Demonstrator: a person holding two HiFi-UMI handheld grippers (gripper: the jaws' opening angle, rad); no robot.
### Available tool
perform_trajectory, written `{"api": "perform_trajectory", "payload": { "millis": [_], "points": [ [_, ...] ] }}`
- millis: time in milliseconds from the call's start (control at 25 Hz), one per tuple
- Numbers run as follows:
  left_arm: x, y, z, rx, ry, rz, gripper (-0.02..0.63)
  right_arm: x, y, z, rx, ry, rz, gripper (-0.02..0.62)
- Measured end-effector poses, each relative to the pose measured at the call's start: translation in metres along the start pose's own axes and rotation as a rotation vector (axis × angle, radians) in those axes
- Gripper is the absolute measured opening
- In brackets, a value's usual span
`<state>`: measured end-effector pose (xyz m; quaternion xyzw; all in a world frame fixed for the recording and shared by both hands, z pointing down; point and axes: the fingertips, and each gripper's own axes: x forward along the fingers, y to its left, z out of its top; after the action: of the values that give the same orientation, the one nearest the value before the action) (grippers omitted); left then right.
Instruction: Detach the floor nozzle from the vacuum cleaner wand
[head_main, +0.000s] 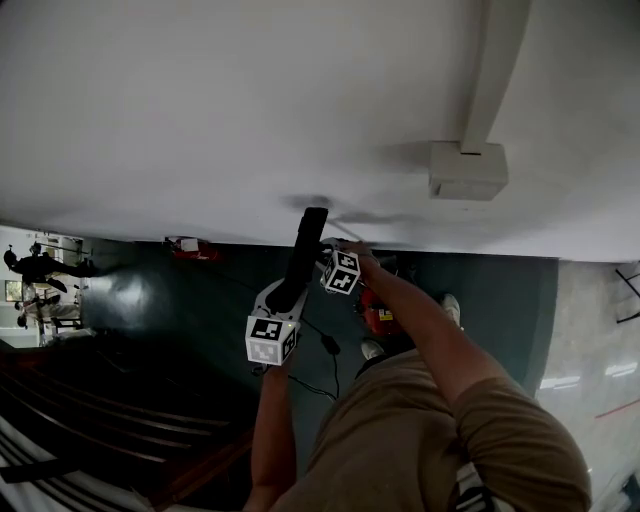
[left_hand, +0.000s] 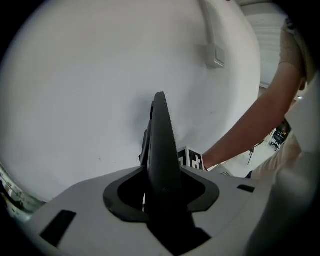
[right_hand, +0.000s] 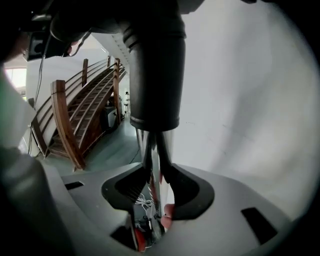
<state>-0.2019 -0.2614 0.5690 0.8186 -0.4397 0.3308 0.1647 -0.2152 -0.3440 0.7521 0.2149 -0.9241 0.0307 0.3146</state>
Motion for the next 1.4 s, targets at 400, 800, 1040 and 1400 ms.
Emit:
{"api": "perform_trajectory", "payload": {
  "millis": [400,800,1040,1400],
  "points": [
    [-0.063,0.098,0.035,-0.671,-0.416,-0.094,0.170,-0.010,-0.044,-0.030,0.099,0.041,-0.094,0.155],
    [-0.085,0.076,0.028,-0.602,-0.391,-0.110,0.172,-0.033,-0.079,-0.055,0.182,0.094,-0.285,0.164],
    [-0.086,0.055,0.014,-0.597,-0.393,-0.128,0.172,-0.043,-0.085,-0.071,0.263,0.133,-0.413,0.224],
    [-0.102,0.036,-0.001,-0.582,-0.377,-0.111,0.172,-0.075,-0.089,-0.078,0.619,0.161,-0.655,0.252]
  ]
}}
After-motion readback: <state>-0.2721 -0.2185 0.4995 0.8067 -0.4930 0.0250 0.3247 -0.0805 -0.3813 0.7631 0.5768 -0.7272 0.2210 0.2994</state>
